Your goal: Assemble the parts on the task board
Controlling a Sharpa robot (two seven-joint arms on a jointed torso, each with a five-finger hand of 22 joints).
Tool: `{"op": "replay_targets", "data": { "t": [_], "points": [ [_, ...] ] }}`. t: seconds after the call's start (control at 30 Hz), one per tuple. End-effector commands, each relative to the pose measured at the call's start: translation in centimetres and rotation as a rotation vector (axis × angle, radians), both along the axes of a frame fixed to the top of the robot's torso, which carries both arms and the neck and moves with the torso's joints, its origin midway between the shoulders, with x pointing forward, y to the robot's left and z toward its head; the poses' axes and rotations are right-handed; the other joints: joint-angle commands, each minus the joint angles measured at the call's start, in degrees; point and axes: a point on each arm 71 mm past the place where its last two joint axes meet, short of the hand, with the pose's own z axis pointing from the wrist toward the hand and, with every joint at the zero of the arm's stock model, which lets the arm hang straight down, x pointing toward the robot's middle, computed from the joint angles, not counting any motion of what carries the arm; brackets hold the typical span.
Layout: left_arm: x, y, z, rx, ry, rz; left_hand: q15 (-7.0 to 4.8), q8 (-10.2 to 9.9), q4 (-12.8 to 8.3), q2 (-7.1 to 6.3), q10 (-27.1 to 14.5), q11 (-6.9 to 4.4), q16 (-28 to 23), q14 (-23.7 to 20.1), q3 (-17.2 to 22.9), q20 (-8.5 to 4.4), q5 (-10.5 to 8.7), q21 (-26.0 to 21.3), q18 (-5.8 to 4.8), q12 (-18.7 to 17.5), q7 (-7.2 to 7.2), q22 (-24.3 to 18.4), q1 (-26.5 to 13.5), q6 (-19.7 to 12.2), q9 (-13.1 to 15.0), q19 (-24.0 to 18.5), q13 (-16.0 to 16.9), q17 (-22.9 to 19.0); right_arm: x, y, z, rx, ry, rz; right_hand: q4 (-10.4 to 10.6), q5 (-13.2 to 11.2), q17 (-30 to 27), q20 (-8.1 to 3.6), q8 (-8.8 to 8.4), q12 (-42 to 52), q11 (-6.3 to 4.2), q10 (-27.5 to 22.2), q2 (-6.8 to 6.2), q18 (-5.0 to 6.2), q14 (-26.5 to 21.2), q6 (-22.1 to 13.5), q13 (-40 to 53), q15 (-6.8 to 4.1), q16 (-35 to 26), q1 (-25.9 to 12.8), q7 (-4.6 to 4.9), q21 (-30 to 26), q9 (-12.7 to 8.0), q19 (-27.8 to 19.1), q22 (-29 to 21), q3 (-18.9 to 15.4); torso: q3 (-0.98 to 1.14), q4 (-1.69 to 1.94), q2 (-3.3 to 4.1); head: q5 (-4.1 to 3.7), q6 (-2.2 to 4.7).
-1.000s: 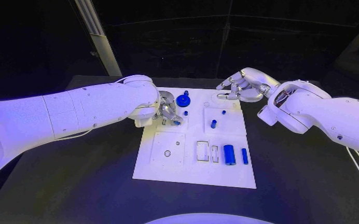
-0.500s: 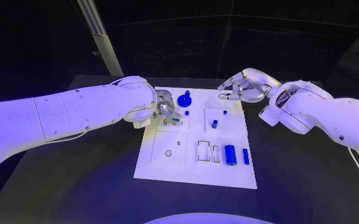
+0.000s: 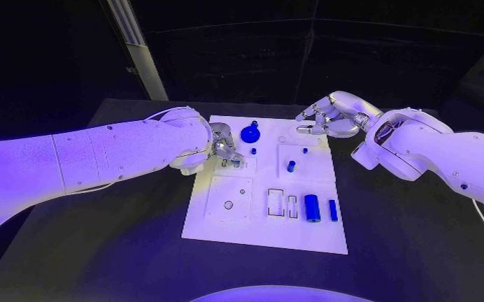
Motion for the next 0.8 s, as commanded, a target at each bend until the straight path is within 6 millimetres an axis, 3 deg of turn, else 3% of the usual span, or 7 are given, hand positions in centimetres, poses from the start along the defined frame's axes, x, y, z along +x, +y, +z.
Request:
{"op": "replay_targets", "data": {
  "t": [0.03,0.8],
  "points": [
    [0.0,0.05,-0.08,0.04,-0.013,-0.006,-0.07,0.21,-9.5,0.58,0.43,-0.06,0.18,6.04,10.0,0.08,0.25,0.27,-0.71,0.22,-0.13,0.09,-0.06,-0.12,0.09,0.32,0.07,15.09,-0.03,0.1,0.1,-0.001,-0.001,0.01,-0.28,0.3,0.09,-0.09,0.36,-0.03,-0.03,-0.44,0.39,0.55,1.99,0.07,0.02,-0.32,-0.32,0.06,-0.08,-0.34,0.04,-0.18,0.01,-0.2,-0.04,-0.12,0.04,0.03,-0.1],
    [-0.64,0.05,-0.64,0.095,0.035,-0.041,-0.07,0.45,-10.47,0.35,0.77,-0.1,0.18,6.04,10.74,0.07,0.64,0.34,-0.74,0.6,-0.18,0.25,-0.79,-0.01,0.3,0.4,0.51,15.09,-0.01,0.28,0.08,0.0,0.0,0.016,-0.25,0.41,0.08,-0.1,0.39,-0.05,-0.04,-0.44,0.44,0.56,1.99,0.1,-0.03,-0.33,-0.35,0.07,-0.08,-0.37,0.04,-0.2,-0.03,-0.23,-0.06,-0.07,0.04,0.01,-0.58]
  ]
}}
